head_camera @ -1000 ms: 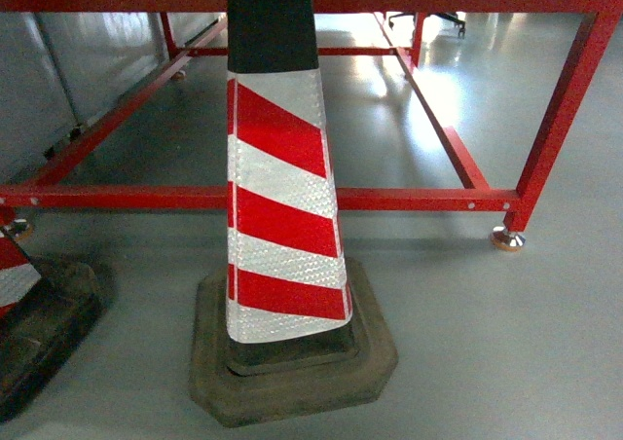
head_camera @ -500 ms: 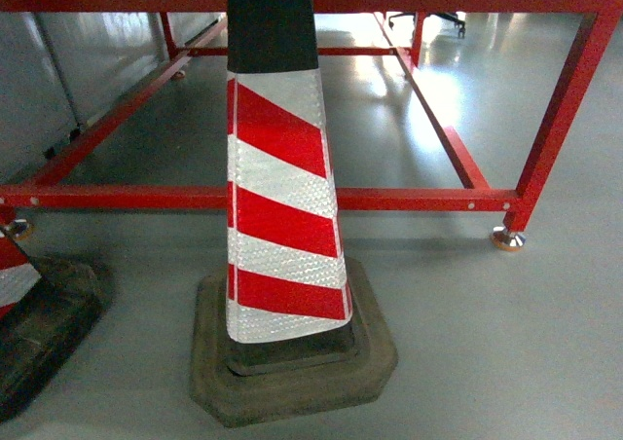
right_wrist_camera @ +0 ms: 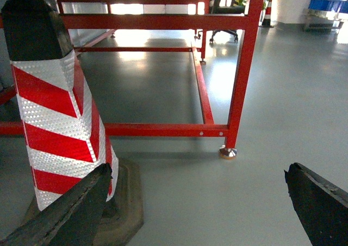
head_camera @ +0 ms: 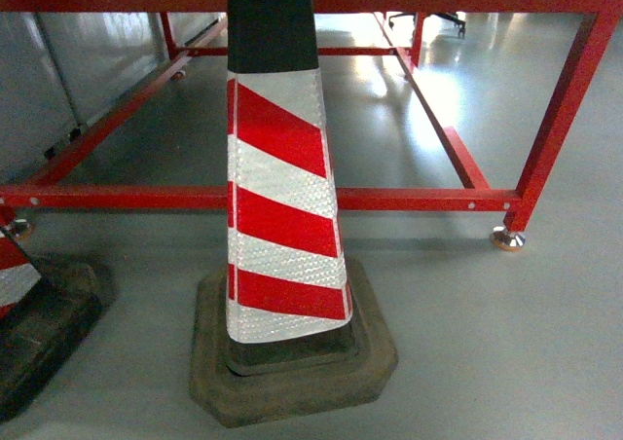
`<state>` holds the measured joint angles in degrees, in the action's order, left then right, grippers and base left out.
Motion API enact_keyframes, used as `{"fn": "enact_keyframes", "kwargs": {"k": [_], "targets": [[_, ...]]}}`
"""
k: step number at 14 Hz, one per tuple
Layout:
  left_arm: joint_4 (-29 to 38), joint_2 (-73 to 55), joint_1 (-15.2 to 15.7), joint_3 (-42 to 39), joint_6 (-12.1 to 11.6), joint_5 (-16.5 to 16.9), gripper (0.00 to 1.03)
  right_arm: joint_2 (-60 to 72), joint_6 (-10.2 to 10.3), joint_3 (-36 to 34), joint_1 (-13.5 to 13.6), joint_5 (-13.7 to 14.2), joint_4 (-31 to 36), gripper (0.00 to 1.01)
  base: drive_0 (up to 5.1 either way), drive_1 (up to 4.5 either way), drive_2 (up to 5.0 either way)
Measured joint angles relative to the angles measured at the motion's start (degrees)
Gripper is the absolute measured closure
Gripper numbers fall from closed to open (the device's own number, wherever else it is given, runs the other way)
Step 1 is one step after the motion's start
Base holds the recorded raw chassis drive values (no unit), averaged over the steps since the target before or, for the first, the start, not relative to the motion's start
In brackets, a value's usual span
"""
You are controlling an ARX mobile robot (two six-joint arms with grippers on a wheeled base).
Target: Pick blue part to blue bin on bottom shelf
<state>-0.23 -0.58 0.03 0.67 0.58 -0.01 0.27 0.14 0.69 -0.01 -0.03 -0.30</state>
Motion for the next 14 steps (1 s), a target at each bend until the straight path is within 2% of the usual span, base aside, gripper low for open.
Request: {"fn": "enact_keyframes", "kwargs": {"k": [14], "targets": [[-0.02,0.0,0.0,0.0,-0.02,0.02,0.05,0.0,0.09,0.0,0.0,0.07,0.04,0.03,0.0,0.0,0.0]]}}
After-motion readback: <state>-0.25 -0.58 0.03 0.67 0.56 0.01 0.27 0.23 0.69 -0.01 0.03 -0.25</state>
